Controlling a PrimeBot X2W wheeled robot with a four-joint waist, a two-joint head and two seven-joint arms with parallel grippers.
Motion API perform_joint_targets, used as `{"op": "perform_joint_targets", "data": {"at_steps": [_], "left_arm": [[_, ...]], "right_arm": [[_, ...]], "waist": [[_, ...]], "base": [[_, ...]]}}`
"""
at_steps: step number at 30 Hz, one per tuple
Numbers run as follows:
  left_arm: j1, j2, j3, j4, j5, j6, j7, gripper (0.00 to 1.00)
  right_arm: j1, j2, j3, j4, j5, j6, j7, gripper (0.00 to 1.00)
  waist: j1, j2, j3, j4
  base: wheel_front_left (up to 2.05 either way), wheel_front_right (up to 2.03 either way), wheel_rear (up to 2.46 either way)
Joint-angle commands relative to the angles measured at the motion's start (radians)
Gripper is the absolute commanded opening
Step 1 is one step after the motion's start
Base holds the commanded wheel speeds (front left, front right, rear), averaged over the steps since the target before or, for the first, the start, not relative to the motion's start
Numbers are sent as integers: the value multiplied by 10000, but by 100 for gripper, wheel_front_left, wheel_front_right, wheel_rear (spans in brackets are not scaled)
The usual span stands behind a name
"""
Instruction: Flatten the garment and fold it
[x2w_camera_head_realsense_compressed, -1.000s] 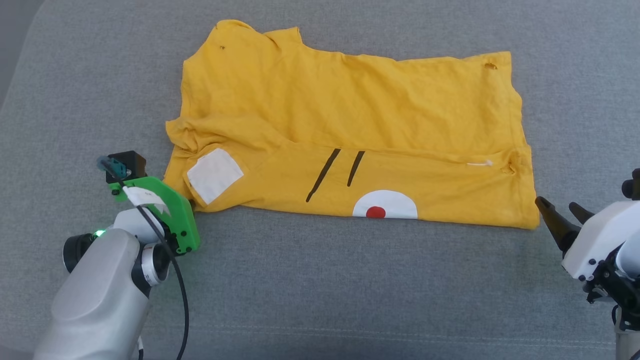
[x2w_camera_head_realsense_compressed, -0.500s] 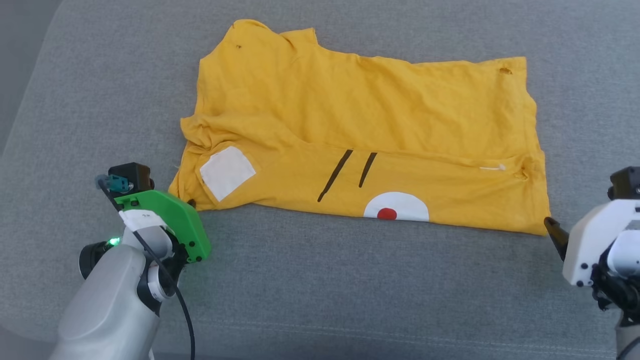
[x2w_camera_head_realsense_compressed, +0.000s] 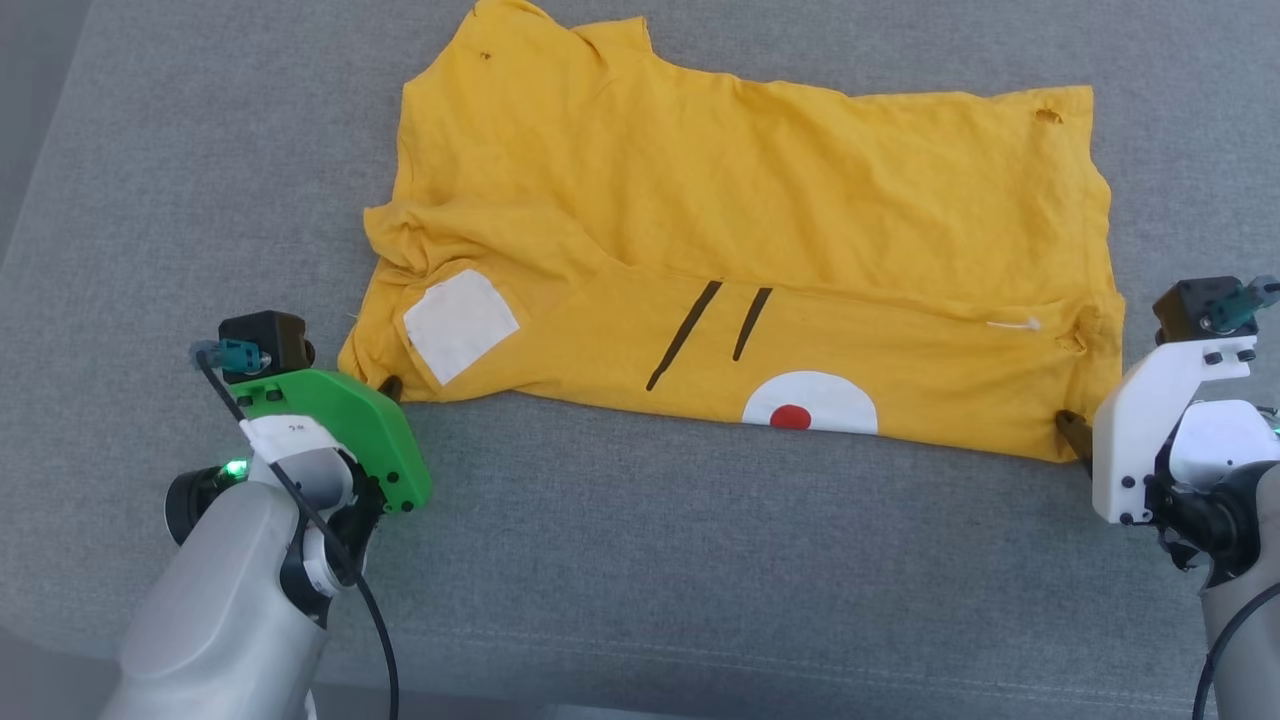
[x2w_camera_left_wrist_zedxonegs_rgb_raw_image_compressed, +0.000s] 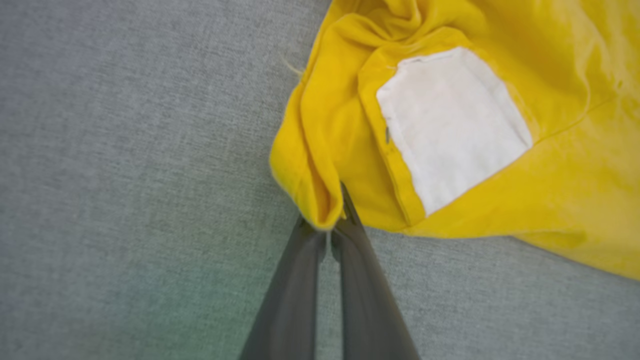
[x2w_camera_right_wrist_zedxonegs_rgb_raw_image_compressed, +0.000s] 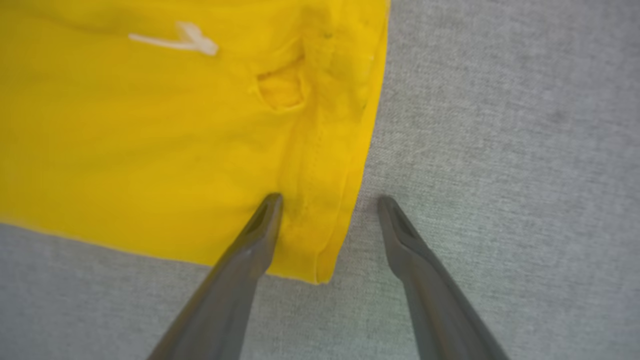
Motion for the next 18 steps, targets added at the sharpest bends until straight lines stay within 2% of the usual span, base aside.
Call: {"op": "perform_joint_targets", "data": {"at_steps": [1, 2, 10, 18], "left_arm": [[96, -81, -27, 43, 19, 63, -46, 0], [121, -89, 9, 41, -15, 56, -95, 0], [593, 25, 595, -399, -370, 79, -726, 0], [1870, 467, 869, -1649, -485, 566, -677, 0]], "right_arm": [[154, 118, 201, 536, 215, -15, 124, 13], [119, 103, 201, 559, 348, -15, 97, 0], [7, 63, -585, 126, 1238, -15, -508, 0], [1073, -377, -1093, -833, 1492, -15, -30, 0]], "waist": [[0, 0, -50, 3], [0, 0, -91, 2], [0, 0, -886, -21], [0, 0, -1635, 46]], "base": [[0, 0, 0], [0, 0, 0], [0, 0, 0], [0, 0, 0]]}}
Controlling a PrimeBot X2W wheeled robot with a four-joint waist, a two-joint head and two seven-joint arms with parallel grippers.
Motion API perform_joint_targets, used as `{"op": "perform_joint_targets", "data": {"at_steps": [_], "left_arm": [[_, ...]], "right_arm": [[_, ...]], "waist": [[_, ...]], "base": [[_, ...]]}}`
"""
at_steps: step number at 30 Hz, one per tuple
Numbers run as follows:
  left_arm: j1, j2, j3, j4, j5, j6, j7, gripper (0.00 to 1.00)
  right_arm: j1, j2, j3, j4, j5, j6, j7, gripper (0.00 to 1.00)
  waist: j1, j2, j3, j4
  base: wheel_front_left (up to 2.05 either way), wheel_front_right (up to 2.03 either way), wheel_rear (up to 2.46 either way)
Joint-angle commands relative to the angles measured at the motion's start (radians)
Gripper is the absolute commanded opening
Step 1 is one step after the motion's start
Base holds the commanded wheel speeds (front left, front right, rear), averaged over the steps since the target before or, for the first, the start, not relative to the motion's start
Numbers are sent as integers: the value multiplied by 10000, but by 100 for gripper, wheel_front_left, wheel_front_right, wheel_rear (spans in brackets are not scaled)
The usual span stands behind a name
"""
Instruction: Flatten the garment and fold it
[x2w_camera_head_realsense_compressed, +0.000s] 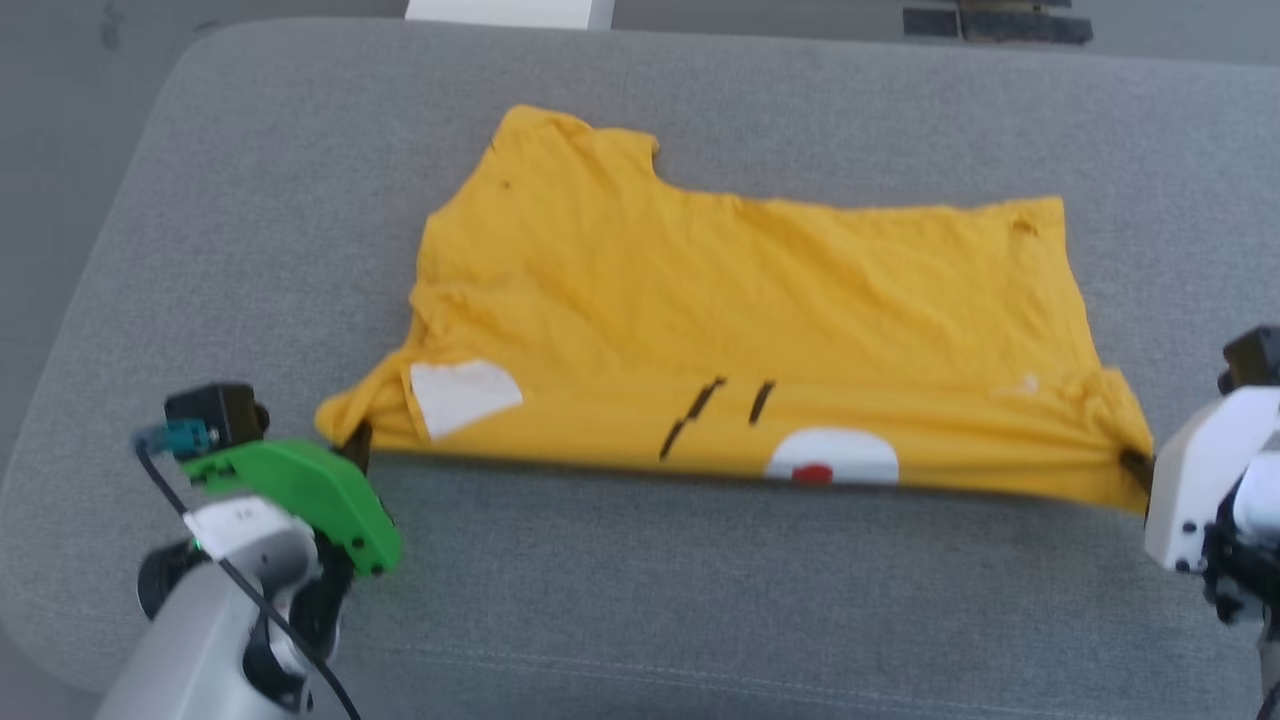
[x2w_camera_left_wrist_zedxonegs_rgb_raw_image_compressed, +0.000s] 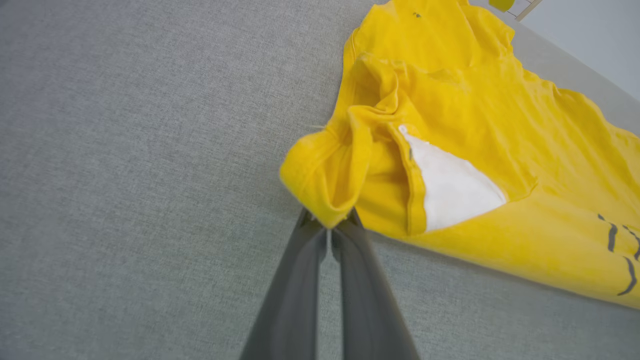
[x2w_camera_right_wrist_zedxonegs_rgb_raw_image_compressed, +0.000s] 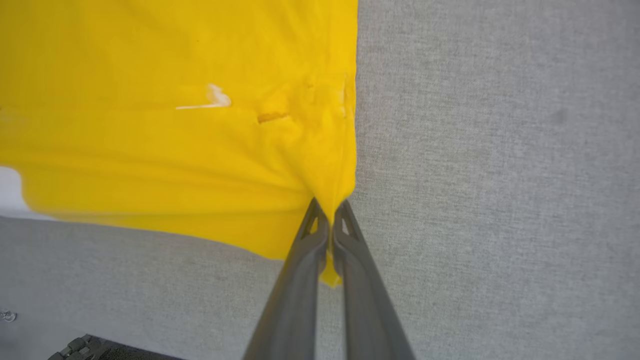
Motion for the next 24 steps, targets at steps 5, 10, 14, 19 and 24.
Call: {"op": "perform_joint_targets", "data": {"at_steps": [5, 10, 14, 19, 24], "left_arm": [[1111, -118, -97, 88, -275, 279, 94, 0], [1310, -394, -225, 826, -542, 199, 254, 0], [1095, -464, -109, 1306, -607, 125, 78, 75], [663, 333, 122, 769, -310, 385, 294, 100], [-655, 881, 219, -664, 833, 311, -899, 100]], "right_arm": [[919, 122, -98, 91, -102, -19, 266, 0], [1247, 459, -35, 779, -274, -19, 192, 0], [1176, 629, -91, 1116, -343, -19, -249, 18], [884, 519, -409, 498, 106, -19, -696, 100], [-180, 461, -863, -1045, 233, -19, -1675, 100]], "waist": [[0, 0, -262, 57], [0, 0, -227, 59], [0, 0, -264, 45], [0, 0, -516, -47], [0, 0, -256, -250]], "base": [[0, 0, 0], [0, 0, 0], [0, 0, 0], [0, 0, 0], [0, 0, 0]]}}
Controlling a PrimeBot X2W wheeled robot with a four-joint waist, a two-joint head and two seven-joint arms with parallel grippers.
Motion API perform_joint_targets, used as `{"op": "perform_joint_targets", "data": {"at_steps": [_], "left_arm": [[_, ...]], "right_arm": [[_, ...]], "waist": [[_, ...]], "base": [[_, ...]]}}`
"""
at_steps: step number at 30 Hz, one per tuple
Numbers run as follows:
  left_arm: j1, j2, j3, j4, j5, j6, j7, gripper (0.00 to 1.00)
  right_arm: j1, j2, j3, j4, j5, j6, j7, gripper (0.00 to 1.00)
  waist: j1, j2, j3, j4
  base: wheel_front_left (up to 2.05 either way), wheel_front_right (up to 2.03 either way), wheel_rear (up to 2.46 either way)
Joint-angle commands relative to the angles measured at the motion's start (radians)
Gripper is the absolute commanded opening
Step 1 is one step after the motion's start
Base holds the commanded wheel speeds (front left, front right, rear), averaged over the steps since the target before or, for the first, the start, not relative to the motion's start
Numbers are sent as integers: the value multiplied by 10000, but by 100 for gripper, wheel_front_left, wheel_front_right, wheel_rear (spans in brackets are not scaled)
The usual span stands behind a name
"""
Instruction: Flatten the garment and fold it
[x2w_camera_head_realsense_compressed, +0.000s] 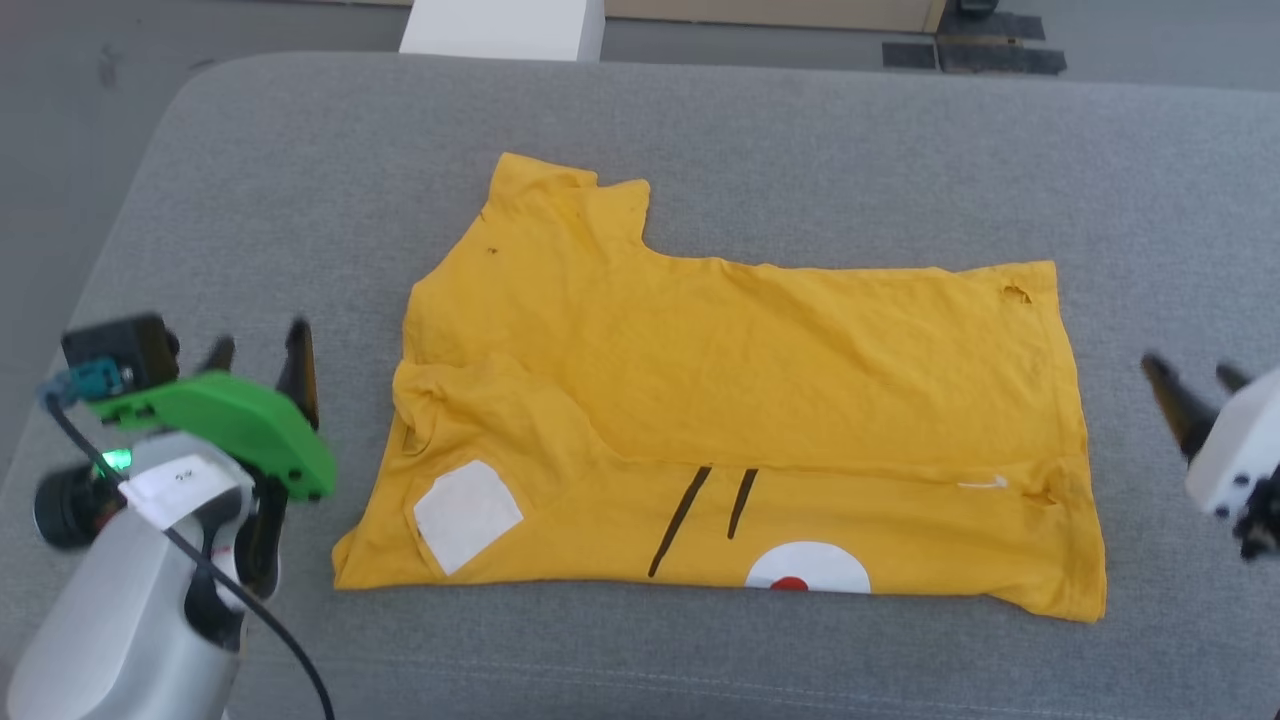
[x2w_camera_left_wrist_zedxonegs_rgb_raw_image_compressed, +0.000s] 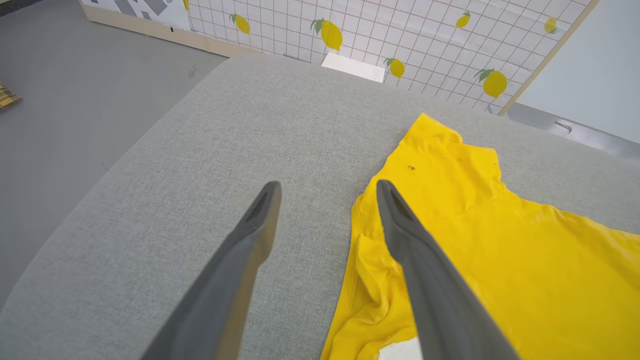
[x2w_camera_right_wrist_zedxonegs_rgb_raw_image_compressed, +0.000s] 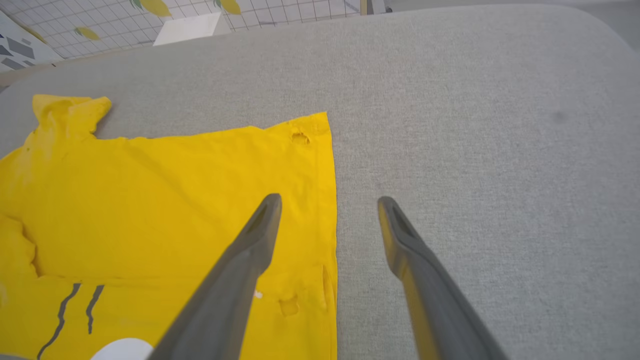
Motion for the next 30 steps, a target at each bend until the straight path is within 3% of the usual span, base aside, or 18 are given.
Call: {"op": "perform_joint_targets", "data": {"at_steps": [1, 7, 13, 22, 26, 30], "left_arm": [[-338, 53, -72, -29, 319, -86, -296, 100], [-1718, -210, -709, 632, 1464, -587, -1645, 100], [-3504, -718, -1342, 2040, 1753, -1310, -1563, 100], [-7017, -974, -1760, 4075, 1359, -2509, 869, 100], [-8018, -931, -1714, 4634, 932, -2588, 2485, 100], [-8615, -885, -1733, 4925, 614, -2372, 4051, 100]], "right_arm": [[-347, 34, 42, -108, 47, -15, -239, 100], [-1402, -67, 530, 41, -90, -15, -705, 100], [-2314, -304, 980, 324, -24, -15, -791, 100], [-3426, -630, 1755, 317, 262, -15, -982, 100], [-3567, -655, 2034, 157, 411, -15, -1148, 100], [-3558, -735, 2124, 51, 517, -15, -1297, 100]], "waist": [[0, 0, 195, -109], [0, 0, 919, -296], [0, 0, 1878, -344], [0, 0, 3437, -779], [0, 0, 3916, -1047], [0, 0, 4254, -1210]], "base": [[0, 0, 0], [0, 0, 0], [0, 0, 0], [0, 0, 0], [0, 0, 0], [0, 0, 0]]}}
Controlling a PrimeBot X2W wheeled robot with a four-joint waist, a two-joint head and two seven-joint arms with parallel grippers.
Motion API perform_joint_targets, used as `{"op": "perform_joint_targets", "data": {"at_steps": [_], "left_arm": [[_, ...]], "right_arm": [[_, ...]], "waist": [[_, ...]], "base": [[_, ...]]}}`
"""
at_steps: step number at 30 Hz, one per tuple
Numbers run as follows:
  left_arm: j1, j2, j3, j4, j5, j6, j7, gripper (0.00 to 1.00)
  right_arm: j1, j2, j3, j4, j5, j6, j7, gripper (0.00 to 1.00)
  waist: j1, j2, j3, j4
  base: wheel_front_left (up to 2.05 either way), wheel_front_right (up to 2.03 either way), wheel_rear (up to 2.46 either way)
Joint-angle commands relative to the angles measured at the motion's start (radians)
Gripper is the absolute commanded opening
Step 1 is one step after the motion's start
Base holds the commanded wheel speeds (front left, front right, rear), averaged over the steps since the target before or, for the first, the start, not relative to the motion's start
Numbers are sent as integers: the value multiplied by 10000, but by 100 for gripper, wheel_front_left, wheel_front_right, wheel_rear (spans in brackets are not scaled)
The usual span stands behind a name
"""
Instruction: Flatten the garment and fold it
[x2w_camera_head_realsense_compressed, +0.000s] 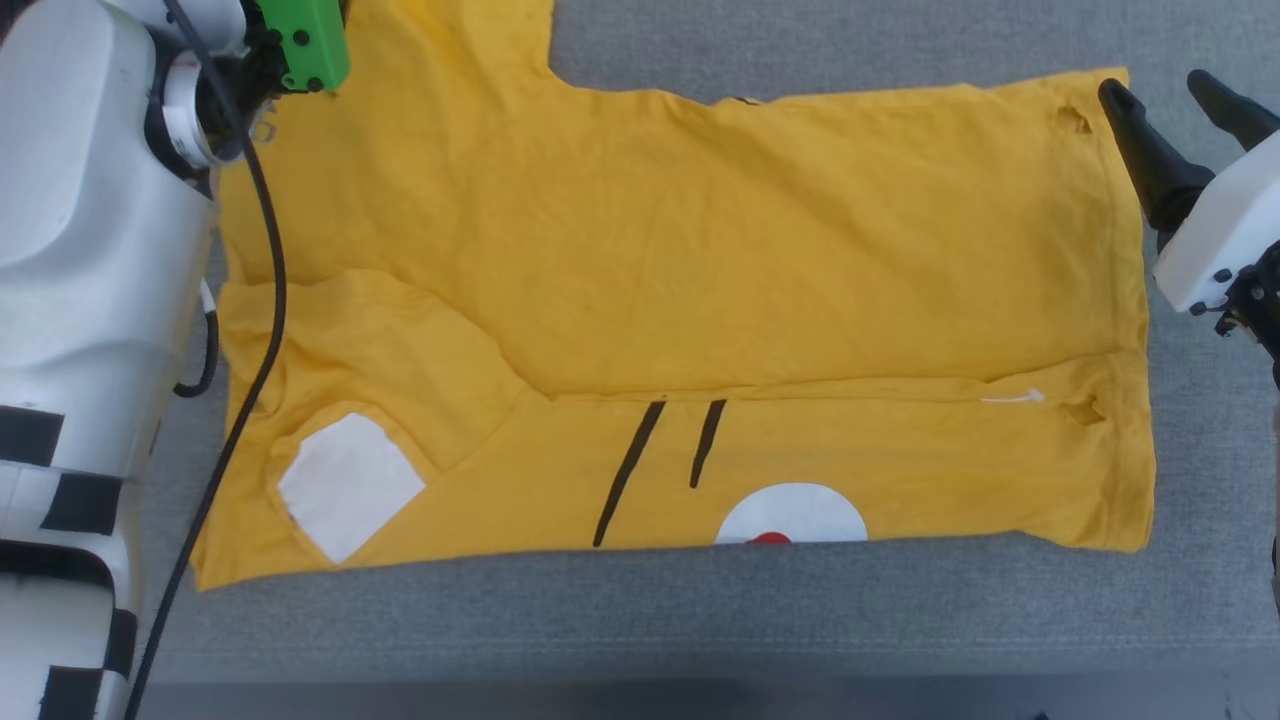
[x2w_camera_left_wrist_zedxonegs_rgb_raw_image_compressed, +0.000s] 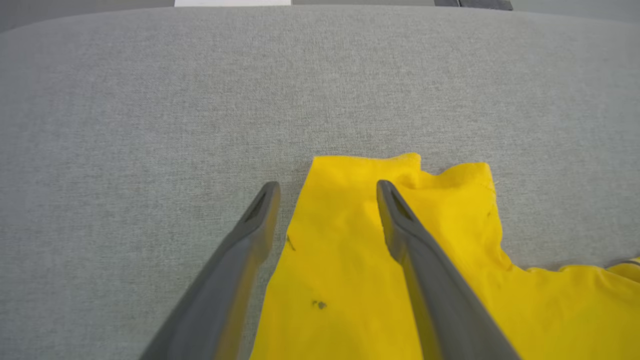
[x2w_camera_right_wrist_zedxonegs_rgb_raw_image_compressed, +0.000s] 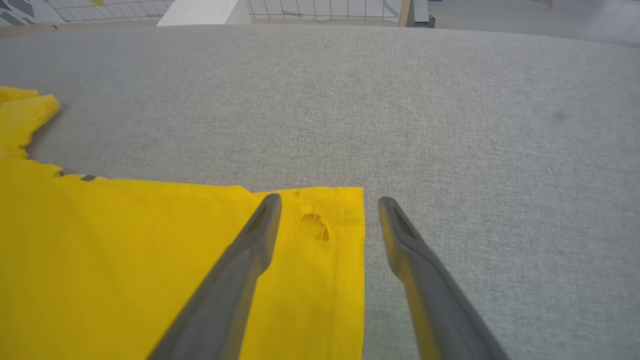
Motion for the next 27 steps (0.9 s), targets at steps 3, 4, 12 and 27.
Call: {"op": "perform_joint_targets", "data": {"at_steps": [3, 4, 12, 27], "left_arm": [[-268, 204, -173, 44, -84, 316, 976, 100], [-263, 254, -229, 18, -48, 384, 1157, 100], [227, 600, -405, -377, 3, 721, 1757, 100], [627, 479, 139, -1264, -630, 445, 706, 0]], "right_arm": [[-75, -81, 19, -94, 84, -15, -186, 100], [-59, -90, 18, -101, 92, -15, -209, 100], [23, -97, 42, -192, 119, -15, -247, 100], [-297, -410, 364, -192, -231, -15, 395, 100]], "waist": [[-2, 0, 635, -453], [-2, 0, 664, -465], [-2, 0, 830, -527], [-2, 0, 544, -176]], "base": [[0, 0, 0], [0, 0, 0], [0, 0, 0], [0, 0, 0]]}}
